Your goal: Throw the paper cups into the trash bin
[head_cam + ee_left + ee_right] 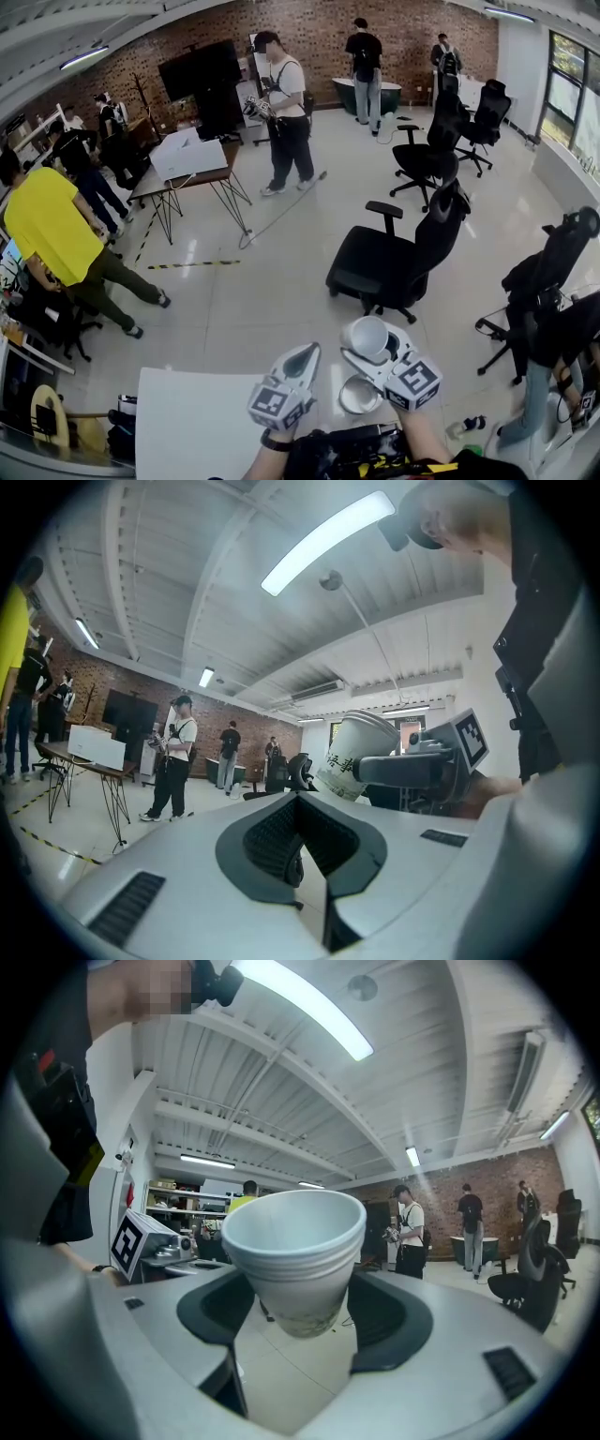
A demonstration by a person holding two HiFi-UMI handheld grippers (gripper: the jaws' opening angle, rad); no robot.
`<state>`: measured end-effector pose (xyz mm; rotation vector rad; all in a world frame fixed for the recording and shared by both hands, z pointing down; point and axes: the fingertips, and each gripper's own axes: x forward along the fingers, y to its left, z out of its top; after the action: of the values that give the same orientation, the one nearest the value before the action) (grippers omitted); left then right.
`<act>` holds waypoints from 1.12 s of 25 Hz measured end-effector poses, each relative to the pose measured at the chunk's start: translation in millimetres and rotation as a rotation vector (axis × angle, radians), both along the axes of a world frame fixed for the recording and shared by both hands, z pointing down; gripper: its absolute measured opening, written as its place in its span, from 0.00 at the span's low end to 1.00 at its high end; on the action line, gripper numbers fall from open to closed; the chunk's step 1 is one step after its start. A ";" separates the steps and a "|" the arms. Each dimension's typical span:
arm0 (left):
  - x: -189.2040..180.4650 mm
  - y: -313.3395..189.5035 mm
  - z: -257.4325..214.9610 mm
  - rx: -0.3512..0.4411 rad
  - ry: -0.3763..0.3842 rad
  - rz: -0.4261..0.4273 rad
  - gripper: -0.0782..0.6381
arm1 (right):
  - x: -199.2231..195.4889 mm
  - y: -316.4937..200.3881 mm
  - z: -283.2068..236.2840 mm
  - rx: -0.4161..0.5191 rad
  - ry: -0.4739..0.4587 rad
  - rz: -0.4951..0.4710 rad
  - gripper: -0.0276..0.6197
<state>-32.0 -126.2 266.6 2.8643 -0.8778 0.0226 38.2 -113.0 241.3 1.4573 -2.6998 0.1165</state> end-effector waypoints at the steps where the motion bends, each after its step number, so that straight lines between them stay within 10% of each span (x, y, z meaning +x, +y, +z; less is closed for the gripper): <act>1: 0.5 -0.4 0.6 0.000 0.004 0.004 0.13 | 0.2 -0.8 -0.2 0.000 -0.001 0.000 0.54; 28: -2.4 -3.8 27.7 -0.074 -0.031 -0.026 0.13 | 7.7 -2.7 39.2 -0.099 -0.011 -0.010 0.54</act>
<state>-34.4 -130.0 294.3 2.7909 -0.8999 0.0948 45.9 -115.7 280.5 1.4195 -2.6672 0.2546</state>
